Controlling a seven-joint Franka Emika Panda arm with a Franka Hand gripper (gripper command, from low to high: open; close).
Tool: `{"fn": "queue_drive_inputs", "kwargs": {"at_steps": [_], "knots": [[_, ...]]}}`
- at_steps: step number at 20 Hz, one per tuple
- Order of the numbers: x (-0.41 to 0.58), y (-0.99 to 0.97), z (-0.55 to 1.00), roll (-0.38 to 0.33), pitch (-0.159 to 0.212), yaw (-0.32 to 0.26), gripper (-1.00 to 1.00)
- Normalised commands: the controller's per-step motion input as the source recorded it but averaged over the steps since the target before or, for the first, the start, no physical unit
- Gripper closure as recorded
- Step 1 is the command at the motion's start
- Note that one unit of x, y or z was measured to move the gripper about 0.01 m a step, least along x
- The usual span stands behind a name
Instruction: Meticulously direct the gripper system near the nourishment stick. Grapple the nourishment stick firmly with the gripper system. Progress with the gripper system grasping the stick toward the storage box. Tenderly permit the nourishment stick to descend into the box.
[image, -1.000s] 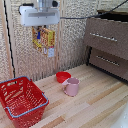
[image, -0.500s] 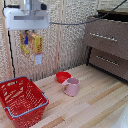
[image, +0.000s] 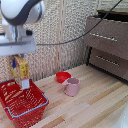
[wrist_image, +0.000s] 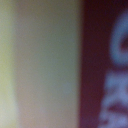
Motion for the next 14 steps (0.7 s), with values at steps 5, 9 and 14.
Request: {"fn": "queue_drive_inputs", "kwargs": {"at_steps": [5,9,14], "knots": [[0.003,-0.01,-0.20,-0.079,-0.003,0.056,-1.00],[0.001,-0.05,0.19,-0.009,-0.028,0.051,-1.00],[0.102,-0.10,0.50,0.000,-0.006,0.082,-1.00]]}}
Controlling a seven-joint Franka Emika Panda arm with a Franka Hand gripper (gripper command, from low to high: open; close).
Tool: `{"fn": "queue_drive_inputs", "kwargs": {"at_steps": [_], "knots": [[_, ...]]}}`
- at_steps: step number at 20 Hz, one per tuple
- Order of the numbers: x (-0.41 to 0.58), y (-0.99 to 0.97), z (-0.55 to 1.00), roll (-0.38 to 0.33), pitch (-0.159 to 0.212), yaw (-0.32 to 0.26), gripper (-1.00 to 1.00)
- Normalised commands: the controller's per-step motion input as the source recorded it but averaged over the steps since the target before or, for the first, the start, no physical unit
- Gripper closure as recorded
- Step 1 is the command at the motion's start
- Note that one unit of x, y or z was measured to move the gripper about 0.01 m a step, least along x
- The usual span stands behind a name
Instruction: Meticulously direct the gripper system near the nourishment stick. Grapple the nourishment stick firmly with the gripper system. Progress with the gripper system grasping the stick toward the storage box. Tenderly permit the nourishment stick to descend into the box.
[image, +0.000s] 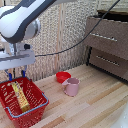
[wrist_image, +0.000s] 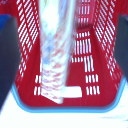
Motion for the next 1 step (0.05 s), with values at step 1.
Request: {"fn": "queue_drive_inputs", "kwargs": {"at_steps": [1], "knots": [[0.126,-0.09,0.50,0.000,-0.010,0.116,-1.00]]}}
